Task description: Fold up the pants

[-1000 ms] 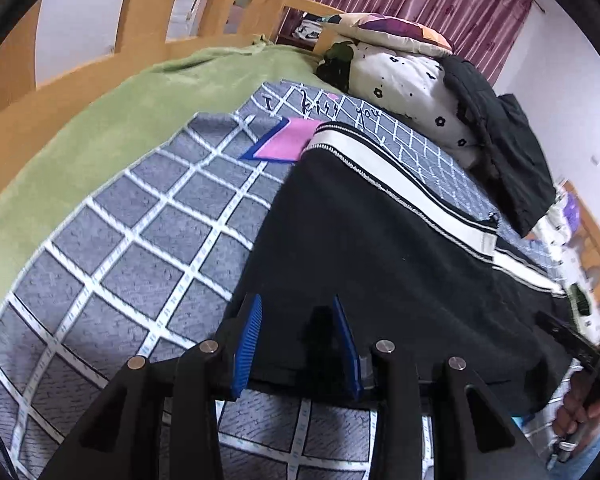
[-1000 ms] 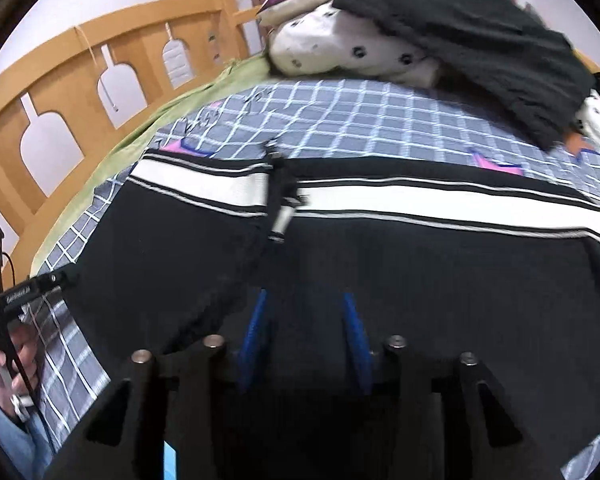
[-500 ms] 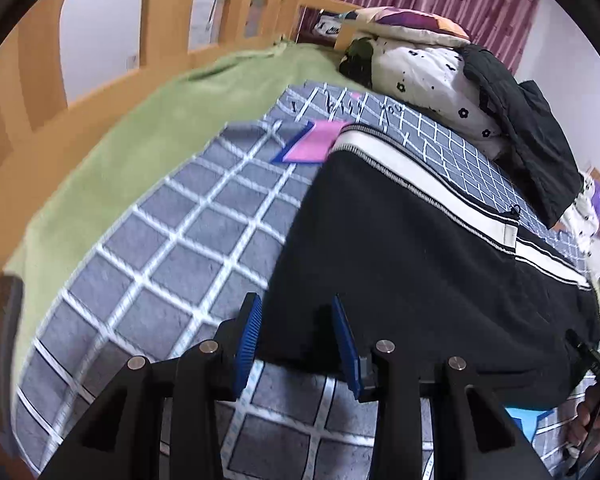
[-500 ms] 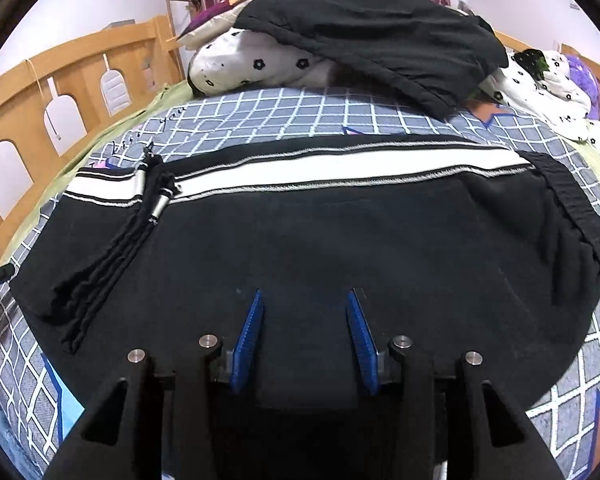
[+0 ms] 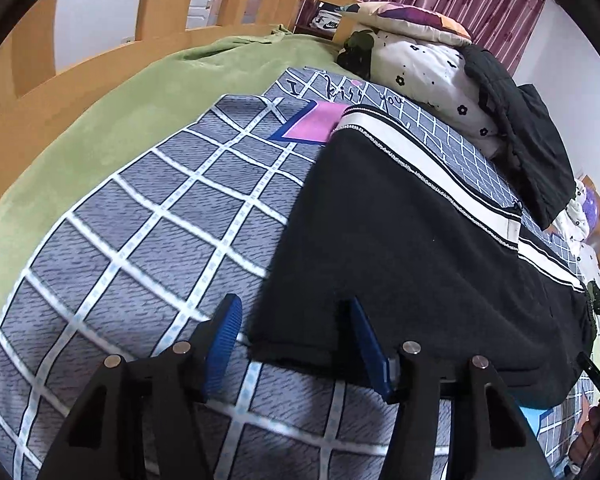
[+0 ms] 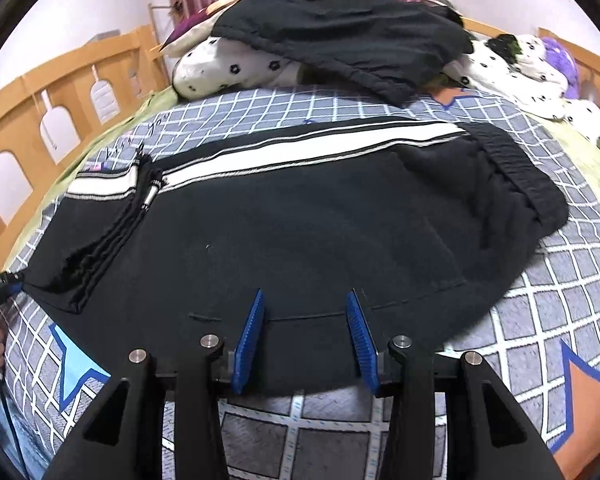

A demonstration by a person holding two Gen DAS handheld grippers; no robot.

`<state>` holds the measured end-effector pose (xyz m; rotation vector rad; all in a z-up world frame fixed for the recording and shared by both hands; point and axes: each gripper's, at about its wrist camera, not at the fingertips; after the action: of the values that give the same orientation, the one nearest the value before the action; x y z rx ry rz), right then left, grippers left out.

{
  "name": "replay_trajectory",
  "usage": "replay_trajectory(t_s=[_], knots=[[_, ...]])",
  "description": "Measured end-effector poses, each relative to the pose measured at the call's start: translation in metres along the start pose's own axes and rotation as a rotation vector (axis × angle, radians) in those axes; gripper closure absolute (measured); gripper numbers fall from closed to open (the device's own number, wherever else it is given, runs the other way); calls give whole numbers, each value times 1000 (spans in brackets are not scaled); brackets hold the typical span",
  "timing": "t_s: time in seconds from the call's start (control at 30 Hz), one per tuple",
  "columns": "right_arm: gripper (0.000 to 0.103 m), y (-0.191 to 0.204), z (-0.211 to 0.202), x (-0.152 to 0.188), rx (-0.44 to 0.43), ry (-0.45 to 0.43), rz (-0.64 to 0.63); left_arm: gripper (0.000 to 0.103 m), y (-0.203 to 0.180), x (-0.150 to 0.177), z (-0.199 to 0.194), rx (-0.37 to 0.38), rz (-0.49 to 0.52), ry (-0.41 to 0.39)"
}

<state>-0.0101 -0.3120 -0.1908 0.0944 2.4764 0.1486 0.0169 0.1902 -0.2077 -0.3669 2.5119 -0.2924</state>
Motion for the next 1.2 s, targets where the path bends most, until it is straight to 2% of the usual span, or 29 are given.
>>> replay_trajectory(t_s=[0.03, 0.13, 0.27, 0.4, 0.57, 0.67, 0.83, 0.93, 1.07, 1.13, 1.2], knots=[[60, -2, -1, 0, 3, -3, 9, 62, -4, -1, 1, -2, 9, 5], [60, -11, -4, 1, -2, -7, 40, 82, -19, -1, -6, -84, 50, -23], [60, -23, -13, 2, 18, -33, 48, 89, -70, -3, -45, -199, 147, -189], [60, -41, -25, 0, 43, -71, 75, 90, -153, -16, -89, -134, 270, -287], [60, -68, -47, 1, 93, -128, 98, 91, -260, -10, -109, 4, 424, -319], [60, -90, -61, 5, 147, -163, 107, 91, -320, 8, -98, 119, 495, -272], [60, -130, -67, 15, 153, -153, 189, 91, -395, 52, -48, 318, 548, -115], [60, -140, -67, 19, 171, -146, 204, 92, -418, 80, -14, 350, 564, -17], [60, -141, -63, 19, 147, -133, 216, 90, -409, 101, -11, 325, 626, 4], [60, -133, -61, 17, 130, -133, 199, 88, -393, 98, -20, 355, 639, 20], [60, -123, -59, 15, 91, -131, 180, 88, -371, 93, -37, 368, 639, -1]])
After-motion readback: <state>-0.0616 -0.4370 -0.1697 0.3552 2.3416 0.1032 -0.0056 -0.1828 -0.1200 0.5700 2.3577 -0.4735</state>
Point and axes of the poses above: each gripper's, at about its wrist camera, not at the fingertips, and z roughly the way its jaws point, y to its left, x to its underside, and after that the axes turned 5 degrees about y, right-handed
